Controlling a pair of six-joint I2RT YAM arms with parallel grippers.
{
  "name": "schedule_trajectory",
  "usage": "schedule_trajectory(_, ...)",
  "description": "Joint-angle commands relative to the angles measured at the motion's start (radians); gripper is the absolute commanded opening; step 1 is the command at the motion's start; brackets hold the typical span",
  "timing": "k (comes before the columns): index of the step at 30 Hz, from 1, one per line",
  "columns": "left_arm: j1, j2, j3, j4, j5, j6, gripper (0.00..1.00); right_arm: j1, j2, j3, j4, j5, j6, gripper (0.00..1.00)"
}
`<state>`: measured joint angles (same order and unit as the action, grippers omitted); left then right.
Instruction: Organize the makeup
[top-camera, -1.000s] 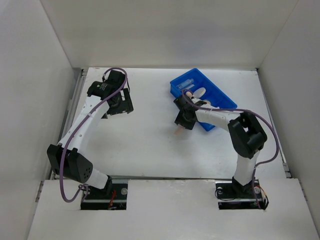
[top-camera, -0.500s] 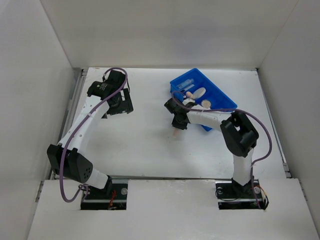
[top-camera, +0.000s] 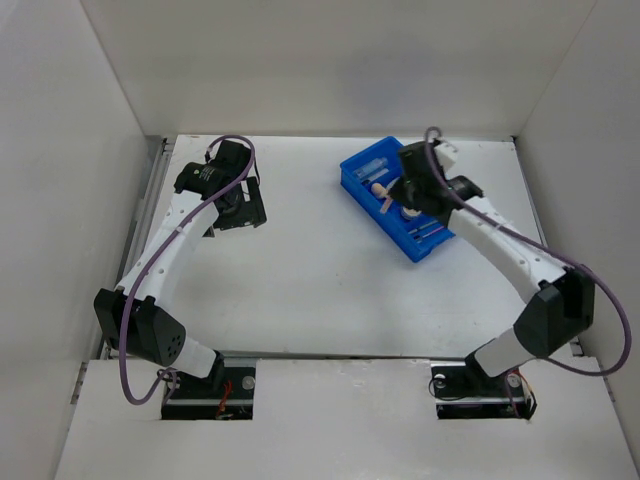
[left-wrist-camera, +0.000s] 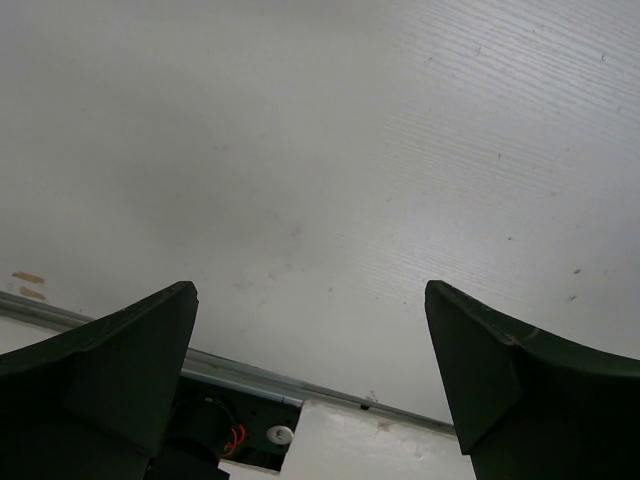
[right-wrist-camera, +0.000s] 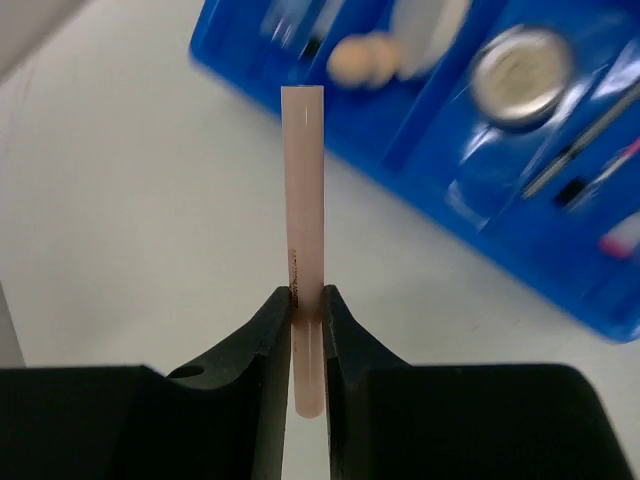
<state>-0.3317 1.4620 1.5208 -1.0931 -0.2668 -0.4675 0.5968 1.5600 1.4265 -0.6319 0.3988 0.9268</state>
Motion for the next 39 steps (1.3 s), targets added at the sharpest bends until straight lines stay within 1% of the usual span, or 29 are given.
schedule_trajectory(1, 0.005, -0.032, 0.016, -0.014, -0.018, 0.012, 0.96, -0.170, -0.031, -0.061, 0.021, -0.018, -0.042, 0.12)
schedule_trajectory(4, 0.005, -0.032, 0.016, -0.014, -0.018, 0.012, 0.96, -0.261, -0.031, -0.098, 0.041, -0.049, -0.071, 0.12)
schedule_trajectory(5, 0.005, -0.032, 0.016, -0.014, -0.018, 0.012, 0.96, -0.308, -0.031, -0.107, 0.041, -0.058, -0.071, 0.12)
schedule_trajectory(8, 0.005, -0.032, 0.016, -0.005, -0.018, 0.012, 0.96, -0.385, -0.006, -0.132, 0.052, -0.069, -0.091, 0.12)
schedule_trajectory(12, 0.005, -0.032, 0.016, -0.005, -0.018, 0.012, 0.96, -0.433, 0.029, -0.158, 0.086, -0.081, -0.112, 0.12)
schedule_trajectory(15, 0.005, -0.022, 0.025, -0.005, -0.018, 0.012, 0.96, -0.433, 0.058, -0.158, 0.086, -0.081, -0.112, 0.15)
schedule_trajectory(18, 0.005, -0.012, 0.035, -0.005, -0.009, 0.012, 0.96, -0.433, 0.068, -0.147, 0.086, -0.071, -0.121, 0.33)
schedule_trajectory(19, 0.005, -0.012, 0.035, -0.005, -0.009, 0.012, 0.96, -0.433, 0.068, -0.135, 0.075, -0.071, -0.121, 0.41)
schedule_trajectory(20, 0.005, -0.003, 0.035, -0.005, -0.009, 0.012, 0.96, -0.433, 0.068, -0.126, 0.075, -0.071, -0.121, 0.57)
schedule_trajectory(22, 0.005, -0.003, 0.044, -0.014, -0.009, 0.012, 0.96, -0.433, 0.058, -0.114, 0.055, -0.071, -0.132, 0.71)
schedule_trajectory(23, 0.005, -0.003, 0.044, -0.014, -0.009, 0.012, 0.96, -0.433, 0.034, -0.100, 0.055, -0.060, -0.146, 0.82)
schedule_trajectory(24, 0.005, -0.003, 0.053, -0.014, -0.009, 0.012, 0.96, -0.433, 0.019, -0.100, 0.045, -0.051, -0.155, 0.88)
schedule_trajectory(25, 0.005, -0.003, 0.053, -0.014, -0.009, 0.012, 0.96, -0.433, 0.003, -0.083, 0.026, -0.040, -0.155, 0.91)
schedule_trajectory(28, 0.005, -0.003, 0.078, -0.024, -0.018, 0.012, 0.96, -0.433, -0.063, -0.038, -0.041, 0.055, -0.167, 1.00)
schedule_trajectory(29, 0.005, -0.003, 0.078, -0.024, -0.018, 0.012, 0.96, -0.433, -0.080, -0.029, -0.063, 0.136, -0.167, 1.00)
schedule_trajectory(31, 0.005, -0.017, 0.101, -0.024, -0.028, 0.012, 0.97, -0.433, -0.130, -0.006, -0.139, 0.237, -0.151, 1.00)
schedule_trajectory(32, 0.005, -0.026, 0.113, -0.024, -0.050, 0.012, 0.97, -0.442, -0.146, -0.006, -0.162, 0.333, -0.138, 1.00)
schedule_trajectory(33, 0.005, -0.037, 0.113, -0.024, -0.063, 0.012, 0.97, -0.442, -0.161, 0.005, -0.189, 0.381, -0.128, 1.00)
schedule_trajectory(34, 0.005, -0.066, 0.113, -0.004, -0.077, 0.012, 0.99, -0.442, -0.187, 0.005, -0.218, 0.423, -0.114, 1.00)
schedule_trajectory(36, 0.005, -0.098, 0.113, 0.024, -0.110, 0.021, 0.99, -0.453, -0.212, 0.005, -0.284, 0.507, -0.094, 1.00)
schedule_trajectory(39, 0.005, -0.152, 0.093, 0.074, -0.133, 0.030, 0.99, -0.453, -0.265, 0.005, -0.336, 0.564, -0.072, 1.00)
